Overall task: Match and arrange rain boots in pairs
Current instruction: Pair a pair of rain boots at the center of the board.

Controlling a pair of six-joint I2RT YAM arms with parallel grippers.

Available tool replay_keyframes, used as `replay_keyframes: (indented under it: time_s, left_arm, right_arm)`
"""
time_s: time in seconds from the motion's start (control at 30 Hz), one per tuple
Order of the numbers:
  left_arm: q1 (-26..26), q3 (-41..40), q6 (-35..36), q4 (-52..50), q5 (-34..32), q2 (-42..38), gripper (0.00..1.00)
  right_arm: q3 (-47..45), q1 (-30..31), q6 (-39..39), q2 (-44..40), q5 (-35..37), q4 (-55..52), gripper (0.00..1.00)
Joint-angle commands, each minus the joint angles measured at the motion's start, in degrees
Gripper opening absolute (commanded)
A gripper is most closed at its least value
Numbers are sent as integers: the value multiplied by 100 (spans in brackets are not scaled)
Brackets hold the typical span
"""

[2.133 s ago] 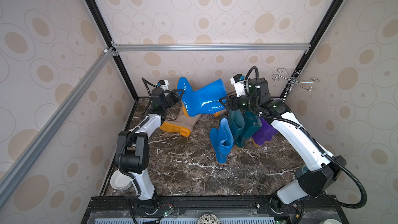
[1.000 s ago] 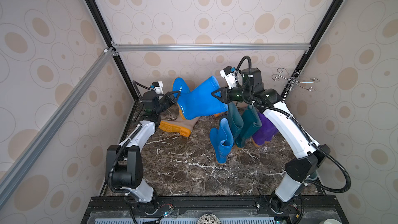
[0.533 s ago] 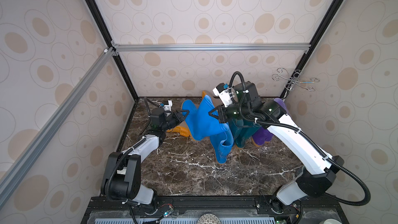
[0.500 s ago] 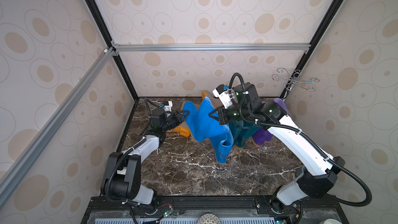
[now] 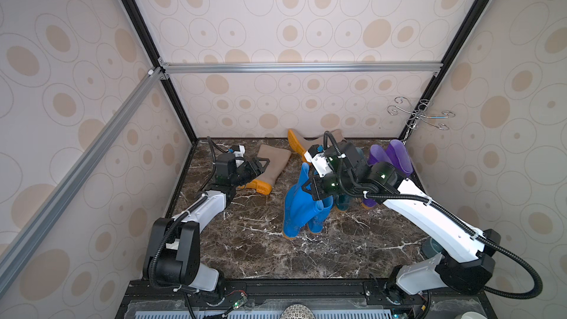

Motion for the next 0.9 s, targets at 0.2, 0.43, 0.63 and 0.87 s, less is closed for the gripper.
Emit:
replay_keyframes:
  time_s: [0.2, 0.43, 0.63, 0.87]
  left_arm:
    - [-167, 328, 396, -554, -313, -38, 74]
    - [-282, 336, 458, -753, -415, 15, 74]
    - [-417, 202, 457, -833, -405, 146, 74]
    - [-555, 69, 712, -1075, -522, 134, 74]
  right_arm:
    - [-229, 69, -177, -87, -138, 575, 0]
    - [-212, 70, -341, 204, -219, 603, 0]
    - [-158, 70, -191, 552, 25, 503, 1]
    - [336, 70, -364, 602, 248, 294, 48]
